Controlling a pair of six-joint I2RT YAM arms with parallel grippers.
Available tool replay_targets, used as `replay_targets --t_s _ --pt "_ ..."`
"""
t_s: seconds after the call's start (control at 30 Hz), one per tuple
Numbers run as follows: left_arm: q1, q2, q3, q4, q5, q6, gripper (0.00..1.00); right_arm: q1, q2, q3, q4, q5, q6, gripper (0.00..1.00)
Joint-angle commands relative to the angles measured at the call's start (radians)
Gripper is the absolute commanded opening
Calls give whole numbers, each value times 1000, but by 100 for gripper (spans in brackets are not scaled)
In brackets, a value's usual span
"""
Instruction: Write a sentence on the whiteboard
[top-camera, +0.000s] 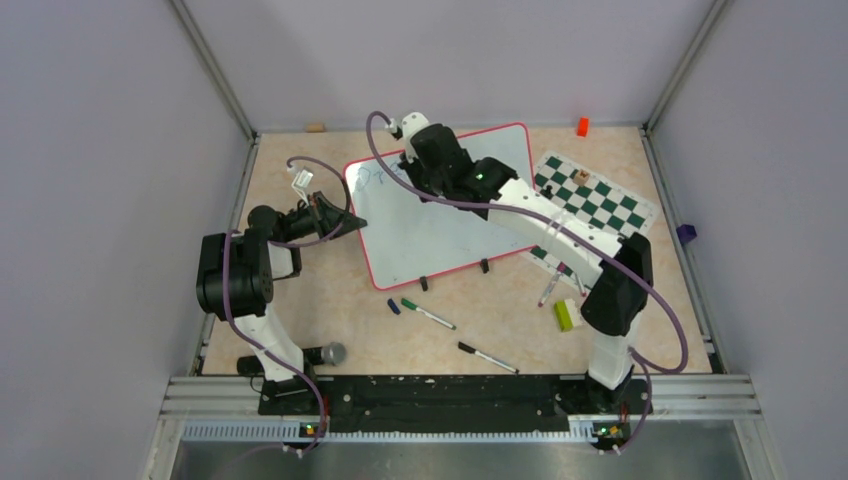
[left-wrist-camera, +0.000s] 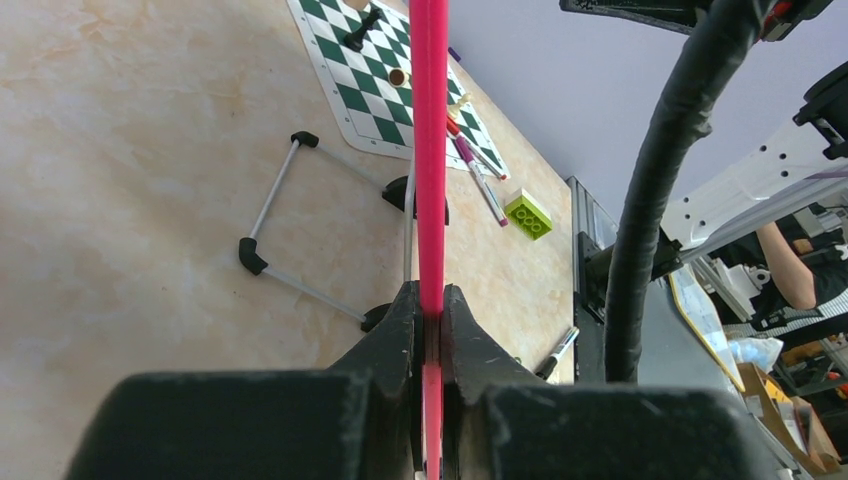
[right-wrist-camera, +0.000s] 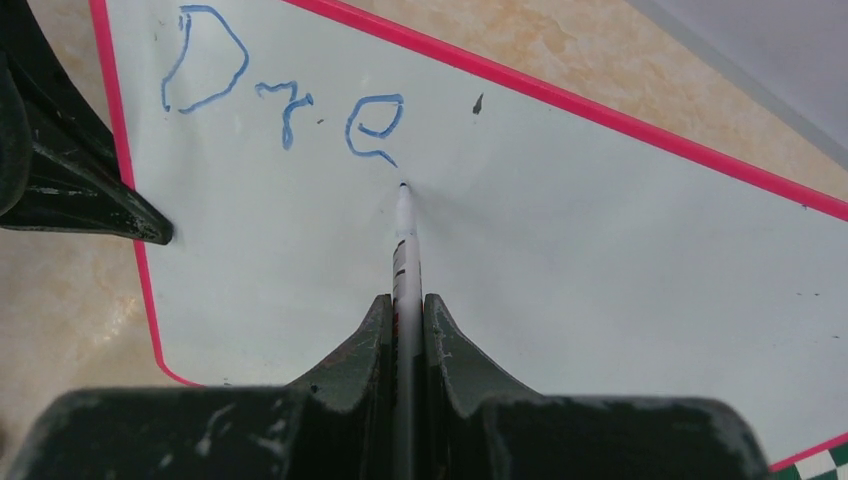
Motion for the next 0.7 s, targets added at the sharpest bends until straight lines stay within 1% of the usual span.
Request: replay_targets --t_s 0.0,0.07,0.13,0.43,0.67 --pt "-10 -32 18 130 27 25 0 -35 -135 -78 89 -76 27 0" --pt "-9 -31 18 130 26 25 0 -52 -182 -132 137 -139 44 0" --pt "-10 -31 19 130 25 27 0 -66 -215 -164 158 -161 50 0" --pt "-10 -32 18 130 24 25 0 -67 -292 -202 180 -129 -10 0" --pt "-9 -31 19 130 25 25 0 -74 -273 -166 176 -113 -51 0"
